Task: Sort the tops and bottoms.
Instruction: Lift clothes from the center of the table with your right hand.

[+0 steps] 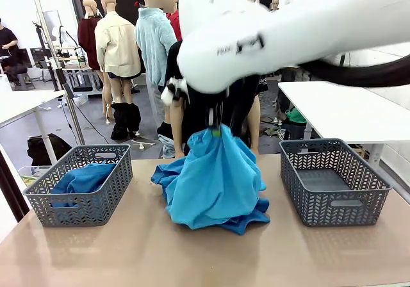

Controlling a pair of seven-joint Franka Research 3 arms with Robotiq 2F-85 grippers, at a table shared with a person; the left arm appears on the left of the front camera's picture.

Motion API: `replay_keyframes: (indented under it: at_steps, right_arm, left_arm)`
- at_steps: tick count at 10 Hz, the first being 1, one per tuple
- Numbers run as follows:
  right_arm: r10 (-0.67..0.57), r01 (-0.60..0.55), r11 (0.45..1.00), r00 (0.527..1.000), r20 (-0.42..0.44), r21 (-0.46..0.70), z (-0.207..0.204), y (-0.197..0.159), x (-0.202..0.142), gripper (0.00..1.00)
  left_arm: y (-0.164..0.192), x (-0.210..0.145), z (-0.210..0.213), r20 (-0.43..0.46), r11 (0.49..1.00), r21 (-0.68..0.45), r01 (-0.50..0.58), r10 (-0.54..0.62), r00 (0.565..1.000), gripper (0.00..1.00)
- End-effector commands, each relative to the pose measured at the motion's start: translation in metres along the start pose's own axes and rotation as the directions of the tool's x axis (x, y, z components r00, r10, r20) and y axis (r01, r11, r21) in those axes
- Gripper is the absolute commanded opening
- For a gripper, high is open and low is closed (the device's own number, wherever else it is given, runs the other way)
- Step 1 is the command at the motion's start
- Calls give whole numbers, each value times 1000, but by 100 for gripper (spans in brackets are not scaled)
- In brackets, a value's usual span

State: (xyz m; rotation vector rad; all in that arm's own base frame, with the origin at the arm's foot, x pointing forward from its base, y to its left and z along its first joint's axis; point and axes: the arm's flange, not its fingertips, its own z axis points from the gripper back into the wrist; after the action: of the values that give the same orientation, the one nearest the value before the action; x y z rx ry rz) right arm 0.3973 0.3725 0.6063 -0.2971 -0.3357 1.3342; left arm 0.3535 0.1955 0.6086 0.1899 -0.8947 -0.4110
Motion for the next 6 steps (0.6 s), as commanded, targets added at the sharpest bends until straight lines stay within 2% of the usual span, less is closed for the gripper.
replay_keyframes:
  at_steps: [1,3,5,6]
  right_arm:
    - [-135,140,988,988,77,-61,77,-9,-24,0]
    - [-307,324,940,941,145,-109,176,-15,-51,0]
    - [-376,417,900,890,259,-124,251,-6,-64,0]
    - [-386,430,894,881,274,-125,276,1,-62,0]
  left_arm:
    - [2,1,1,-16,1000,-5,6,-6,1000,100]
    - [2,1,1,-16,1000,-5,6,-6,1000,100]
    - [2,1,1,-16,1000,-5,6,-6,1000,100]
    - [2,1,1,-16,1000,-5,6,-6,1000,100]
